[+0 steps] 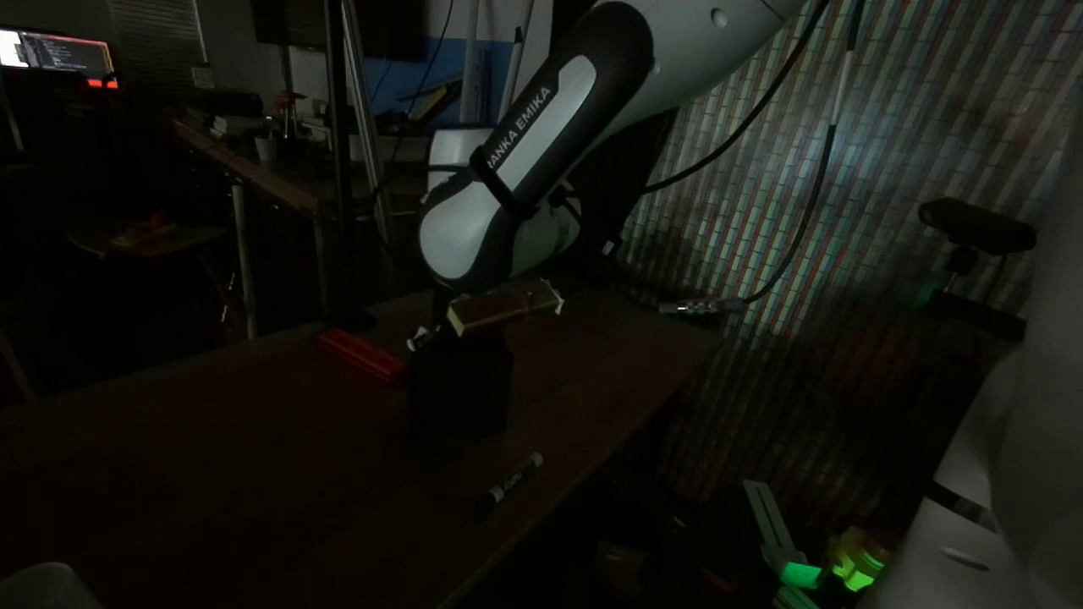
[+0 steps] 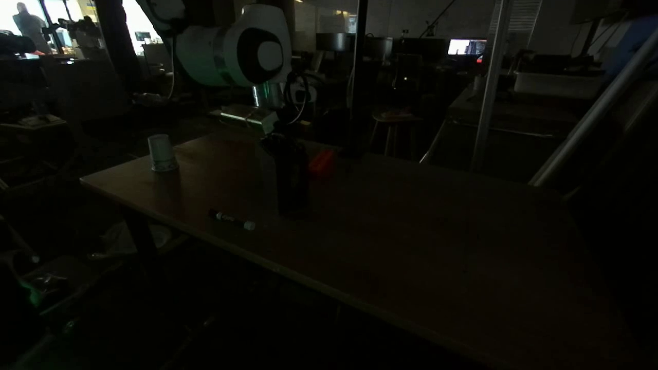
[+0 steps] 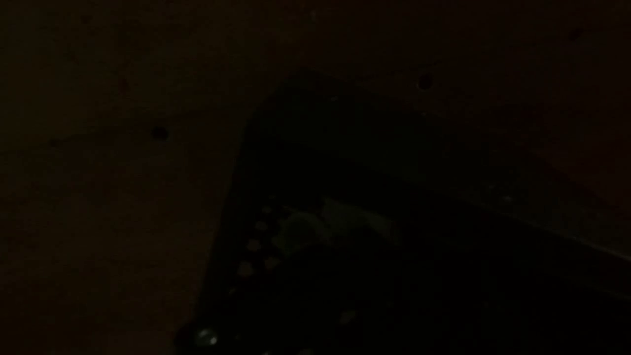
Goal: Put the white towel in the basket.
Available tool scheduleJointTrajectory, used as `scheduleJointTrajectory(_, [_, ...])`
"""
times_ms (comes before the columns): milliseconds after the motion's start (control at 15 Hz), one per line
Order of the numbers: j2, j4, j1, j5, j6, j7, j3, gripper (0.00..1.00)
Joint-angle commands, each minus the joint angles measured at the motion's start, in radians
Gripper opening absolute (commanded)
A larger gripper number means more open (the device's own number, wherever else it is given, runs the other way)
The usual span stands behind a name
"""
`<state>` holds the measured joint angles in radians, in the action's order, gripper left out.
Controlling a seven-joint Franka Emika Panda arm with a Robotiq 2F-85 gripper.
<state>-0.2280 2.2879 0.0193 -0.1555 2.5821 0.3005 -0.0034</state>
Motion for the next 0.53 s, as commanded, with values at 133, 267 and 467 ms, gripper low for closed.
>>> scheduleJointTrajectory(133, [-0.002, 0.01, 0.054, -0.165, 0.031, -0.102, -0.01, 0.02])
scheduleJointTrajectory(267, [0.002, 0.013, 0.066, -0.21, 0.025, -0.149, -0.005, 0.02])
scheduleJointTrajectory(467, [0.004, 0.01, 0.077, -0.277, 0.012, -0.231, -0.004, 0.02])
